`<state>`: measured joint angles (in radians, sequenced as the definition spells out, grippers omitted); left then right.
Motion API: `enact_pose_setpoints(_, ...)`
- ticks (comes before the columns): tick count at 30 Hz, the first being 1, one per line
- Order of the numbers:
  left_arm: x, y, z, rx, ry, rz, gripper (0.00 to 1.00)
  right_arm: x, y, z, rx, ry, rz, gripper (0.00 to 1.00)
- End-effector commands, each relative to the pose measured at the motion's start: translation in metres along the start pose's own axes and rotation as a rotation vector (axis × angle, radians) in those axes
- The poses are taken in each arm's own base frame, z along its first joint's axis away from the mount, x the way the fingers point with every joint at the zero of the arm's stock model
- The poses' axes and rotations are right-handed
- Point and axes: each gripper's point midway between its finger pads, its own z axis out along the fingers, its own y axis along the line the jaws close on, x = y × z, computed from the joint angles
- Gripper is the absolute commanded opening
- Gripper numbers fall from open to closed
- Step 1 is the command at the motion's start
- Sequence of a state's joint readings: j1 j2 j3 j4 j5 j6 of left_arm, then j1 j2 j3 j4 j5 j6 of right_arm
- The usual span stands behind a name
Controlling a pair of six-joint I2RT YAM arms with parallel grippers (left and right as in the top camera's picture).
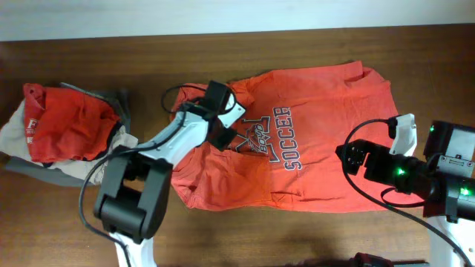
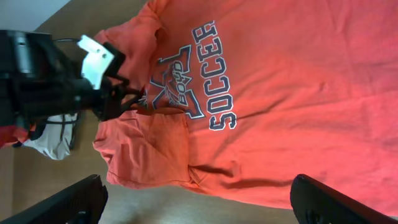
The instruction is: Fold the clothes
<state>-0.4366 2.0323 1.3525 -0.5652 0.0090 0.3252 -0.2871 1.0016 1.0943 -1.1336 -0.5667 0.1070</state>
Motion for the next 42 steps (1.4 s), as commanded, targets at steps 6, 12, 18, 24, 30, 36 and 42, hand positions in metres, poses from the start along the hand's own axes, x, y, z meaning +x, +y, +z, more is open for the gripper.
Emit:
enact_pose_setpoints(6, 0.013, 0.023, 0.006, -0.130, 0.062, 0.019, 0.05, 0.005, -0.001, 0.001, 0.008, 0.021, 0.012, 0.99)
enact_pose_setpoints(12, 0.018, 0.038, -0.025, -0.219, 0.111, -0.024, 0.00, 0.009, -0.012, 0.000, 0.073, 0.033, 0.022, 0.99)
enact_pose_setpoints(18, 0.012, 0.040, -0.066, -0.233, 0.068, -0.050, 0.00, 0.009, -0.013, 0.000, 0.075, 0.032, 0.022, 0.99)
enact_pose_setpoints(24, 0.029, 0.041, -0.071, -0.249, 0.140, -0.043, 0.00, 0.009, -0.013, 0.000, 0.076, 0.032, 0.022, 0.99)
enact_pose_setpoints(30, 0.048, 0.048, -0.077, -0.303, 0.229, -0.029, 0.01, 0.009, -0.014, 0.000, 0.083, 0.031, 0.021, 0.99)
enact_pose_setpoints(36, 0.053, 0.053, -0.080, -0.337, 0.252, -0.027, 0.18, 0.008, -0.014, 0.000, 0.085, 0.029, 0.020, 0.99)
enact_pose_setpoints(42, 0.056, 0.059, -0.082, -0.369, 0.262, -0.051, 0.13, 0.002, -0.019, 0.003, 0.107, 0.014, 0.010, 0.99)
